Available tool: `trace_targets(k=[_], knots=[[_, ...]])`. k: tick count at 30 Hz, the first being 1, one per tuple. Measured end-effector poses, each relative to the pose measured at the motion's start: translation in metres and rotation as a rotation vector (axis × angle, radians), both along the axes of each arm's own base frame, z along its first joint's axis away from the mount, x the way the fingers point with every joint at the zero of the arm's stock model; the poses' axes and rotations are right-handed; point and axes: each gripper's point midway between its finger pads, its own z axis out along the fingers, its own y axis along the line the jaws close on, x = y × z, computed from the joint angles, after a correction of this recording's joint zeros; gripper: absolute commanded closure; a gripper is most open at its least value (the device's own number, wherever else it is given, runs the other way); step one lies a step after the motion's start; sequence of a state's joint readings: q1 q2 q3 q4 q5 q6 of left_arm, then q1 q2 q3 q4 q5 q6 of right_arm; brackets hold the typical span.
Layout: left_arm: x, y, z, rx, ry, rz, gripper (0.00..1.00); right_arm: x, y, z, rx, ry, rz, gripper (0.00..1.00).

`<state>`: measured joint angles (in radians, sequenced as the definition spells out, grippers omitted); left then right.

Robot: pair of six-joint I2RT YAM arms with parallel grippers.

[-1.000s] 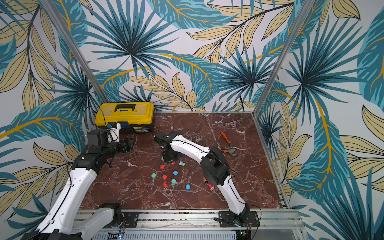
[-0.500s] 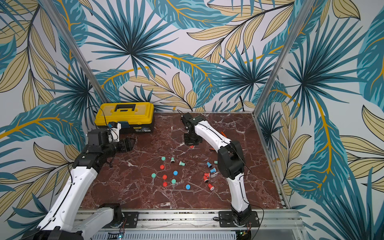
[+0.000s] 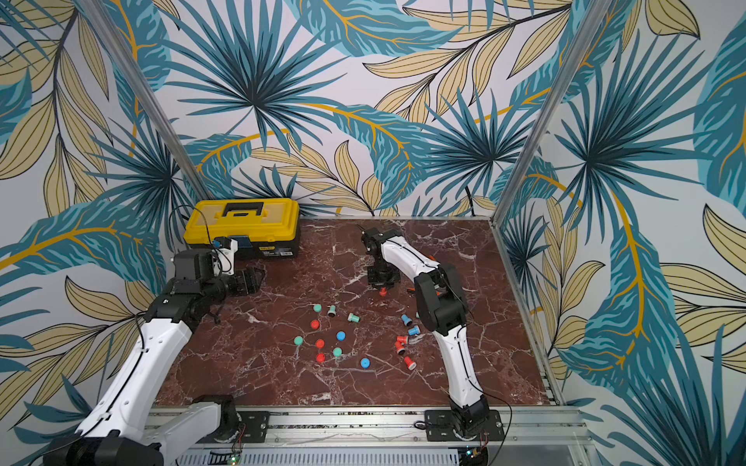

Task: Close the stamp cap
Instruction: Place the stamp at the center of the board.

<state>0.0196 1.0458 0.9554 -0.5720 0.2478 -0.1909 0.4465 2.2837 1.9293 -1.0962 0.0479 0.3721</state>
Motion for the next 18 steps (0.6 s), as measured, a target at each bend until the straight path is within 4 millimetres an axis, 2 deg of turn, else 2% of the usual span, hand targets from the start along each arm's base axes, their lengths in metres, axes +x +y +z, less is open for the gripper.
trace_targets(k=[6, 14, 16, 18], knots=[[0.0, -0.001, -0.001, -0.002, 0.003, -0.003, 0.24, 0.004, 0.003, 0.004, 0.01, -0.014, 0.006, 0.62], [-0.001, 0.0, 0.003, -0.001, -0.009, -0.002, 0.24, 0.011, 0.004, 0.019, 0.016, -0.049, 0.008, 0.61], [-0.002, -0.001, 0.005, -0.001, -0.017, -0.003, 0.24, 0.011, 0.004, 0.03, 0.023, -0.069, 0.007, 0.62], [-0.003, -0.001, 0.008, -0.002, -0.025, -0.004, 0.24, 0.009, 0.003, 0.051, 0.037, -0.107, 0.007, 0.62]])
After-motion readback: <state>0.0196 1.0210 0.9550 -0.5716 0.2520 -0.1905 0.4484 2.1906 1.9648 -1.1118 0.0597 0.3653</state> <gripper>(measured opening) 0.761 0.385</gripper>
